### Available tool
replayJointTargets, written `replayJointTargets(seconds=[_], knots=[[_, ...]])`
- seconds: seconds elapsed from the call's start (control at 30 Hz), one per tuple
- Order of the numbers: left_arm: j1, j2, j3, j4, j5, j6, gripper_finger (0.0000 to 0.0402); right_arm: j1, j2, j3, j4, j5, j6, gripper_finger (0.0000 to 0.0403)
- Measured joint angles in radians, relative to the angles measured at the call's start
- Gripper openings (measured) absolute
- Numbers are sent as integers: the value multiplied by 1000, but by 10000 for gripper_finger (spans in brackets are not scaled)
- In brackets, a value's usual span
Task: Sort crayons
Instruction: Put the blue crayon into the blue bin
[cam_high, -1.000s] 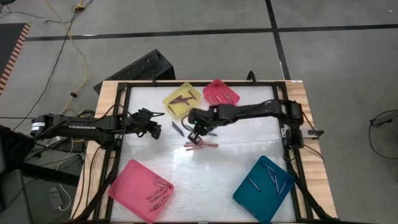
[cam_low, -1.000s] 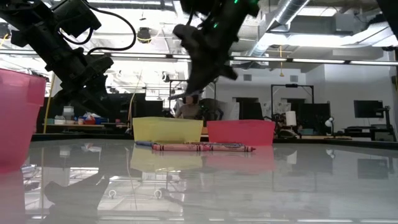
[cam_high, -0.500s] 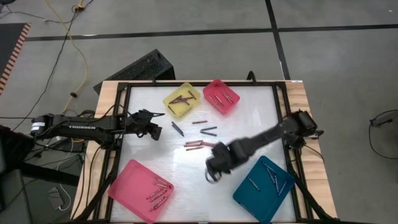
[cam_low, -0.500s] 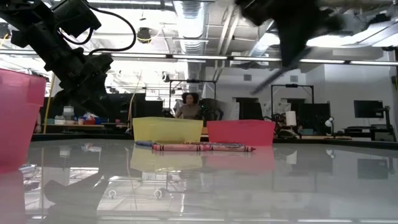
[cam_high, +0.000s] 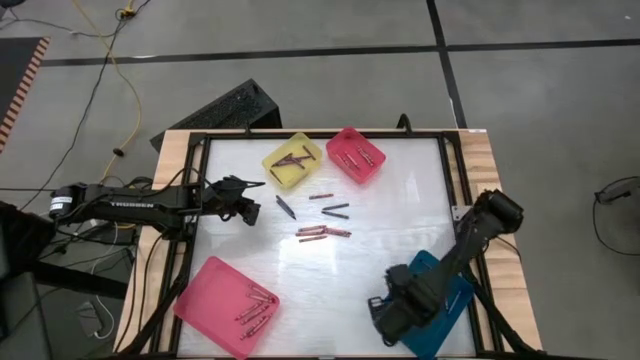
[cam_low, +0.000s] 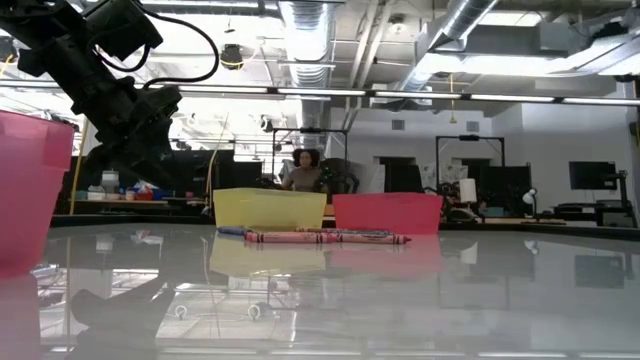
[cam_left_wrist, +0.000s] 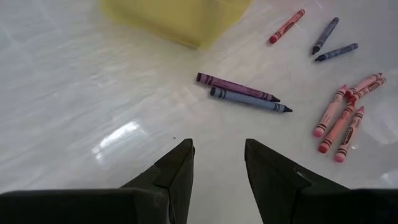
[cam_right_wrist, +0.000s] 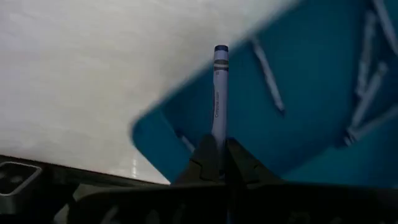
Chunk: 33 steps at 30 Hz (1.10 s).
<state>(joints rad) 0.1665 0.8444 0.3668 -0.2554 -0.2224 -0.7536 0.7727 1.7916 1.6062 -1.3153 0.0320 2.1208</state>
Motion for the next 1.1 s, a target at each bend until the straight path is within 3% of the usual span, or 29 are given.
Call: replayJointTargets(seconds=[0.27,0.47,1.1], knots=[[0,0,0,0,-22,0,133,60,3,-12,-89,-134,56,2],[0,0,0,0,-25,1,133,74,27,-71,-118,-174,56,2],[0,0,0,0,-28,0,133,66,28,-390,188,-189,47,37]])
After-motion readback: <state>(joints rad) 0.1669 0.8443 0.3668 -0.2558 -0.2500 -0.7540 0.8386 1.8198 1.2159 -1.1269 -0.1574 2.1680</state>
